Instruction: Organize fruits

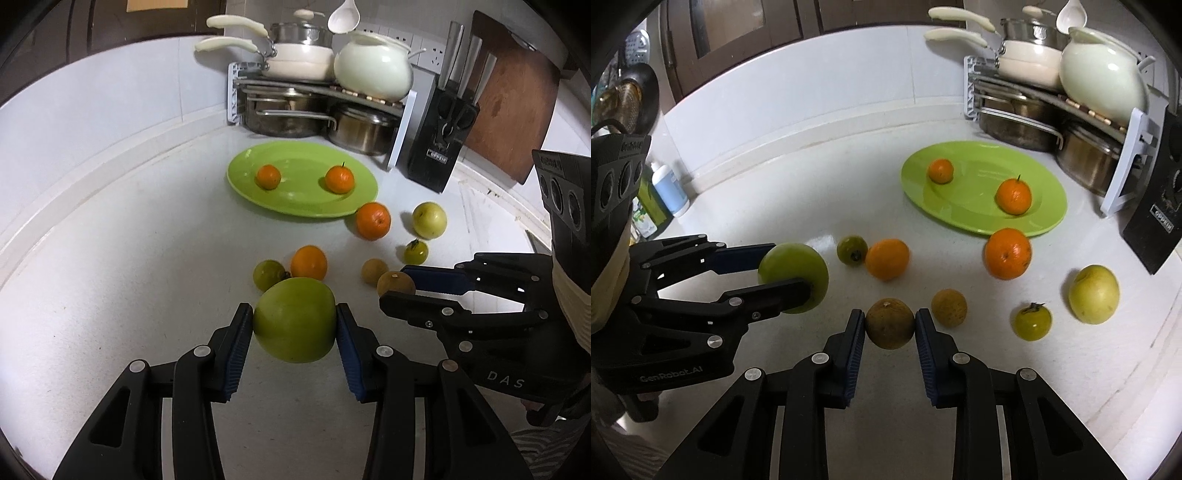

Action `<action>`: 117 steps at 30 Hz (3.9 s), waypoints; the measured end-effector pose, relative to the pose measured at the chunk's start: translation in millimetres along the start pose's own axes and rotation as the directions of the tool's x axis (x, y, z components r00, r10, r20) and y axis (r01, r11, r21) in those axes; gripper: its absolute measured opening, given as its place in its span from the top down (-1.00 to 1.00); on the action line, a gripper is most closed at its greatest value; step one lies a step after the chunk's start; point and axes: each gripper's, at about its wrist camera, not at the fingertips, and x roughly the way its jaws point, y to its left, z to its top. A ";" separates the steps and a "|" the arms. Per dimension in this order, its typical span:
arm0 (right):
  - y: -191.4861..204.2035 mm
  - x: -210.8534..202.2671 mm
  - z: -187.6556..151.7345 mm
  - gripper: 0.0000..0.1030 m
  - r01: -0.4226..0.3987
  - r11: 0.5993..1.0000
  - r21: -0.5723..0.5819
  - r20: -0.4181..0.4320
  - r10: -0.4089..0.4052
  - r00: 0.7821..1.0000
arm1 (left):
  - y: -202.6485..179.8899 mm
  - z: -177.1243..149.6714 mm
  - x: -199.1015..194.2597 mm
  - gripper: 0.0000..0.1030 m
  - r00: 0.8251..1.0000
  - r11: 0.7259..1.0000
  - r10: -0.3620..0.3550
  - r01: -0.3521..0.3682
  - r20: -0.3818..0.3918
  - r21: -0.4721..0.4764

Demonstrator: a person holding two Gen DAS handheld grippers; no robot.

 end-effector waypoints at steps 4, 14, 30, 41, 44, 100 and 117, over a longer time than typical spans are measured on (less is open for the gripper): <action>-1.7 -12.7 2.6 0.43 0.013 1.000 0.002 0.034 -0.013 0.999 | -3.8 4.0 -9.4 0.14 1.000 1.000 -0.008 0.008 0.025 -0.008; -6.4 -44.3 9.8 0.43 0.033 0.999 0.009 0.117 -0.034 0.993 | -17.7 17.5 -30.9 0.14 0.995 1.000 -0.013 0.014 0.096 -0.005; -25.1 -83.1 28.6 0.43 0.086 0.996 0.015 0.236 -0.087 0.968 | -39.8 45.8 -42.6 0.14 0.985 1.000 -0.026 0.024 0.168 0.014; -44.8 -86.8 45.4 0.43 0.102 0.995 -0.011 0.264 -0.095 0.960 | -50.4 68.7 -42.9 0.14 0.978 1.000 0.005 -0.011 0.210 0.028; -49.5 -85.8 52.4 0.43 0.108 0.994 -0.020 0.275 -0.098 0.956 | -49.6 76.2 -41.3 0.14 0.977 0.999 0.010 -0.017 0.214 0.028; -119.8 51.5 168.8 0.43 0.186 0.982 -0.011 0.093 -0.185 0.978 | 16.2 203.3 106.4 0.14 1.000 0.998 0.001 -0.002 0.023 0.059; -144.4 101.4 172.6 0.43 0.194 0.981 -0.019 -0.048 -0.195 0.980 | 18.1 207.2 177.7 0.14 0.993 0.995 -0.005 0.016 -0.118 0.096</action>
